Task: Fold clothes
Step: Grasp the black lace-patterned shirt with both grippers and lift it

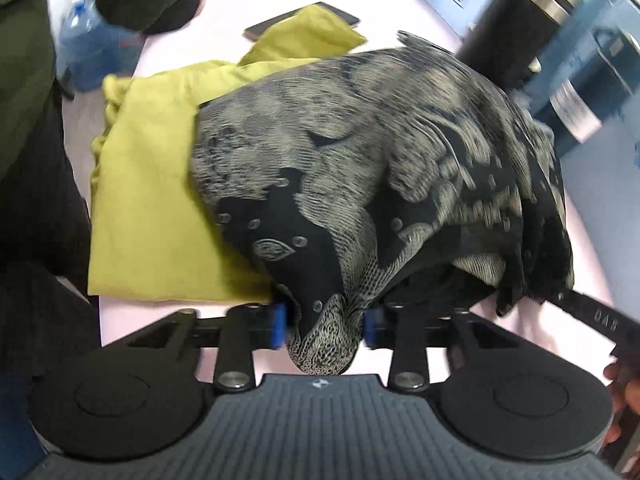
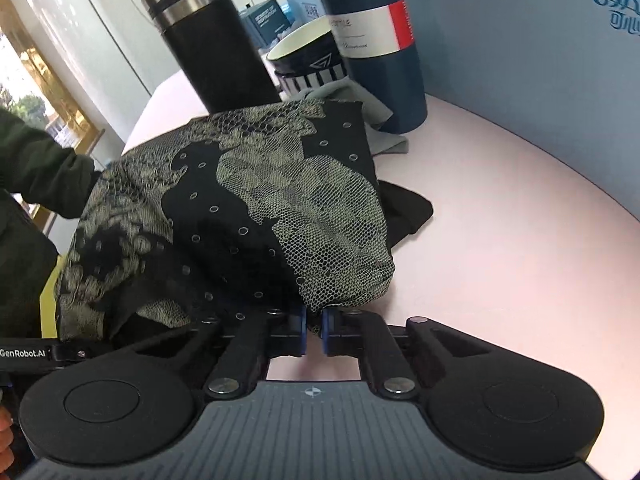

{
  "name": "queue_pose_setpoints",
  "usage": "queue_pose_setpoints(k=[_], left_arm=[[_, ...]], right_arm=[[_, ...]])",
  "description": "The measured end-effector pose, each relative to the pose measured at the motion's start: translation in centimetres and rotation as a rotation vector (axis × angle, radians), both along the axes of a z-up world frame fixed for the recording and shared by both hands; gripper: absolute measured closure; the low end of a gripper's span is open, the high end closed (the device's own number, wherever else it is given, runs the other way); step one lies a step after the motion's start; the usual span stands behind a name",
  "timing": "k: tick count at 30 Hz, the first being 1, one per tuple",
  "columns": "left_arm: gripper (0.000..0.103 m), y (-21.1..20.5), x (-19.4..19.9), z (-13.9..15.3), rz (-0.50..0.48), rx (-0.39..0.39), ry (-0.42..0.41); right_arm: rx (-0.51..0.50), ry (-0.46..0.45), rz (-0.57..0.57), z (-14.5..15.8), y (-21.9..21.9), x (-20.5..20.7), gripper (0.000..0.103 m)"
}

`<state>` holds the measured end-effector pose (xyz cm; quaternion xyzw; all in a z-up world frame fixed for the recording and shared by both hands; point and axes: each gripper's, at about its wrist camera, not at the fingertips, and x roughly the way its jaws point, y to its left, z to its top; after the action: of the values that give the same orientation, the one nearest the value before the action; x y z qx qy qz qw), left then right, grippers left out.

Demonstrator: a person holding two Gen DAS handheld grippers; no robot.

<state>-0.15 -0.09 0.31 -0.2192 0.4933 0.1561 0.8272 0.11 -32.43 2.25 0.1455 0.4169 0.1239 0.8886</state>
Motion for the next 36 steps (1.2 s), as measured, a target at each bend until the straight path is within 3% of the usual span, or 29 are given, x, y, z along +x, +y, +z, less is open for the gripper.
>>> queue_pose_setpoints(k=[5, 10, 13, 17, 20, 21, 23, 25, 27, 29, 31, 34, 36], left_arm=[[0.086, -0.6, -0.9, 1.9, -0.031, -0.066, -0.031], [0.091, -1.2, -1.9, 3.9, -0.063, -0.133, -0.061], [0.093, -4.8, -3.7, 6.5, -0.161, -0.105, -0.095], [0.094, -3.0, -3.4, 11.0, -0.33, -0.117, -0.109], [0.094, -4.1, -2.8, 15.0, -0.391, -0.131, -0.145], [0.094, -4.8, -2.6, 16.0, -0.415, -0.088, -0.164], [0.095, -5.6, -2.4, 17.4, -0.434, -0.028, -0.223], [0.095, -5.4, -2.3, 17.4, -0.456, -0.016, -0.244], [0.095, -4.7, -2.1, 17.1, -0.448, -0.043, -0.237], [0.095, -4.1, -2.0, 16.1, -0.431, -0.059, -0.209], [0.095, -3.4, -2.3, 14.7, -0.432, -0.066, -0.183], [0.095, -2.9, -3.5, 12.6, -0.402, -0.029, -0.157], [0.093, -2.7, -4.5, 11.2, -0.381, -0.014, -0.143]], right_arm=[[0.053, -0.034, -0.025, -0.8, -0.8, -2.6, 0.098], [0.07, -0.098, -0.064, 1.9, -2.0, -4.3, 0.098], [0.098, -0.156, -0.085, 3.7, -2.6, -5.6, 0.099], [0.14, -0.276, -0.17, 7.7, -4.6, -9.4, 0.102], [0.176, -0.386, -0.246, 11.7, -6.5, -13.1, 0.102], [0.194, -0.455, -0.254, 12.6, -7.5, -14.9, 0.102], [0.201, -0.444, -0.25, 13.7, -8.3, -16.2, 0.102], [0.194, -0.378, -0.229, 13.4, -8.3, -16.8, 0.101], [0.159, -0.263, -0.226, 11.4, -7.4, -15.5, 0.088], [0.185, -0.164, -0.254, 8.0, -6.3, -15.2, 0.009], [0.172, -0.117, -0.291, 4.7, -5.3, -14.0, 0.004], [-0.023, -0.124, -0.317, 2.5, -3.3, -12.2, 0.004], [-0.088, -0.135, -0.25, 2.1, -2.1, -10.4, 0.007]])
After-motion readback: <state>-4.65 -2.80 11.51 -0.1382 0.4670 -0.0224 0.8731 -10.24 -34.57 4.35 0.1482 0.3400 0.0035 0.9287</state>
